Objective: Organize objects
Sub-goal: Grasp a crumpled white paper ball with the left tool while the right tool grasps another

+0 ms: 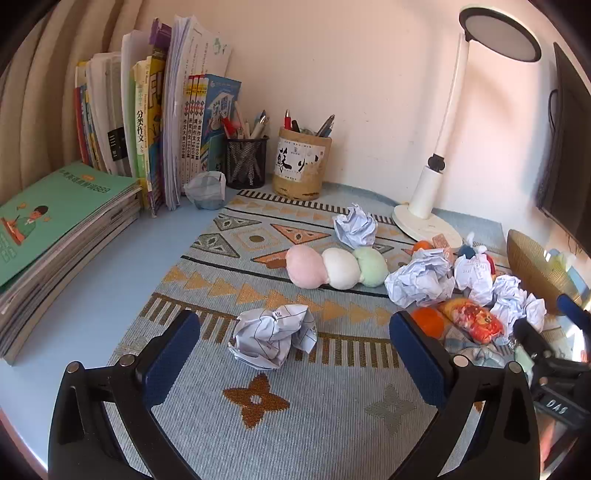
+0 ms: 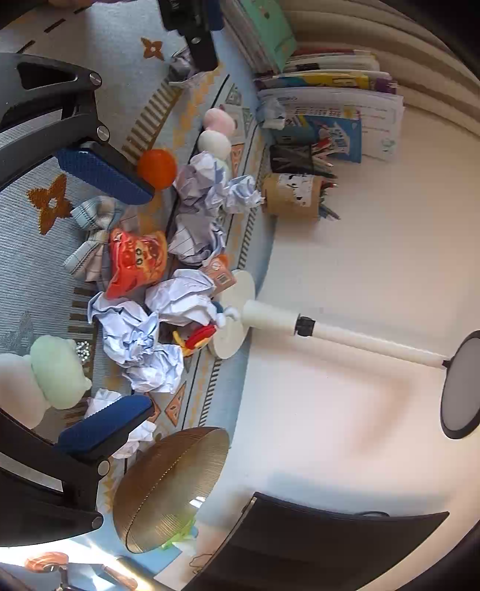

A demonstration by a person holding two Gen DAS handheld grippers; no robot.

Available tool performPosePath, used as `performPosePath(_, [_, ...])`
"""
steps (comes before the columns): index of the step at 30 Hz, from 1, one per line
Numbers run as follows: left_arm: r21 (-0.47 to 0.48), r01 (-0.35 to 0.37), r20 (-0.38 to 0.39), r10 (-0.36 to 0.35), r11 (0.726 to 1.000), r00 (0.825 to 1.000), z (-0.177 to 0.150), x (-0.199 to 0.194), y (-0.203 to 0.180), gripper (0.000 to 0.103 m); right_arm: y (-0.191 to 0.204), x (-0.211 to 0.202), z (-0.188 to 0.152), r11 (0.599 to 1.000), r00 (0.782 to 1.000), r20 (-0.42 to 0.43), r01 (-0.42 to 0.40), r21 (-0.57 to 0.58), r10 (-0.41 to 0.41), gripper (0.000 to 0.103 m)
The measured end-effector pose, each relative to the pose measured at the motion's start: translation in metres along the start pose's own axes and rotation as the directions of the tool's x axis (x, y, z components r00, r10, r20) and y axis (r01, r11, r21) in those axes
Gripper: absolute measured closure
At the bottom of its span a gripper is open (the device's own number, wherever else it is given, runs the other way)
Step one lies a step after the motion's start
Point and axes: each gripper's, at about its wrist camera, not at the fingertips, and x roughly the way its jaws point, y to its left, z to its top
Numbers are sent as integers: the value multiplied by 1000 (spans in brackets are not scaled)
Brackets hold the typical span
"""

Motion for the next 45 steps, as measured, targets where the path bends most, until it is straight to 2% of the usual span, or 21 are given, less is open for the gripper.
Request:
performPosePath(2, [-15, -20, -1, 20, 1000, 1000, -4, 2, 2, 1, -7, 4, -5, 998, 998, -9, -62, 24, 62, 0])
performPosePath(5, [-17, -70, -60, 68, 997, 996, -6, 13, 1, 1, -15, 6, -12, 994, 996, -20, -86, 69, 87, 0])
performPosePath(12, [9, -135, -98, 135, 991, 986, -7, 16, 0, 1, -13, 1, -14, 993, 995, -12, -95, 65, 96, 0])
performPosePath(22, [-11, -121, -111, 119, 993, 987, -2, 13, 4, 1, -11, 7, -19, 988, 989, -35, -143, 61, 145, 0])
performPosePath(28, [-25, -89, -136, 85, 996, 987, -1, 18, 5, 1, -5, 18, -19, 989, 986, -88, -140, 46, 144, 0])
performPosePath(31, [-20, -94, -164, 90, 995, 982, -2, 24, 3, 1, -6, 21, -19, 988, 984, -102, -143, 57, 148, 0])
performPosePath(39, [-27, -109, -165, 103, 994, 981, -3, 23, 5, 1, 2, 20, -20, 992, 986, -109, -125, 9, 125, 0])
performPosePath(42, [-36, -109, -158, 102, 993, 982, -3, 21, 7, 1, 1, 21, -12, 981, 968, -162, -191, 24, 192, 0])
performPosePath(45, [-24, -139, -158, 134, 990, 978, -3, 19, 5, 1, -6, 14, 23, 954, 941, -162, -282, 108, 296, 0])
